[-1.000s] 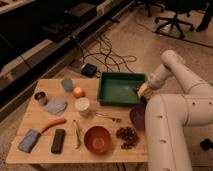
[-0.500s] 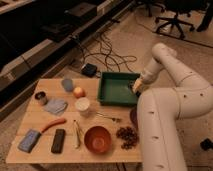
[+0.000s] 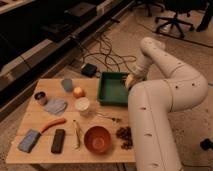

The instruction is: Wipe tray with brush

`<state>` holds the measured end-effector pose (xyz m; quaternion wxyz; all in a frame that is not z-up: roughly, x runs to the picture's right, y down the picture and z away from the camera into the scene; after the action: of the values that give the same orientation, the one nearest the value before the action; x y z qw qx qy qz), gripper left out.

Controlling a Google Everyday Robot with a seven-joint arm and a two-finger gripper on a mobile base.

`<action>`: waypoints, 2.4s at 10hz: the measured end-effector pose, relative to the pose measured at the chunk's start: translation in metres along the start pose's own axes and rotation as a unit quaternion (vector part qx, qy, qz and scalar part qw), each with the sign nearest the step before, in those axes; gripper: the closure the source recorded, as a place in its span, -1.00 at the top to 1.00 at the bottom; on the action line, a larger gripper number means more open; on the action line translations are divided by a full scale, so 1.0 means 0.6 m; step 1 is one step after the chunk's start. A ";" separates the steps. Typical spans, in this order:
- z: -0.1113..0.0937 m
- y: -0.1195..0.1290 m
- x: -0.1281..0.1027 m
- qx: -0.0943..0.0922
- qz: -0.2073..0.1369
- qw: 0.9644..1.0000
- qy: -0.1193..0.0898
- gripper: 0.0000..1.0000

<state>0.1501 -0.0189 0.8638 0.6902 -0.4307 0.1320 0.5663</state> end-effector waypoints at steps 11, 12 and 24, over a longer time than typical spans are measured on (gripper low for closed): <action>0.071 0.086 -0.149 0.134 -0.134 0.981 -0.031 -1.00; 0.073 0.099 -0.146 0.135 -0.143 0.980 -0.034 -1.00; 0.097 0.097 -0.018 0.140 -0.141 0.980 -0.019 -1.00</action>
<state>0.0769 0.0164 0.8794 0.8187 -0.3337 0.1347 0.4475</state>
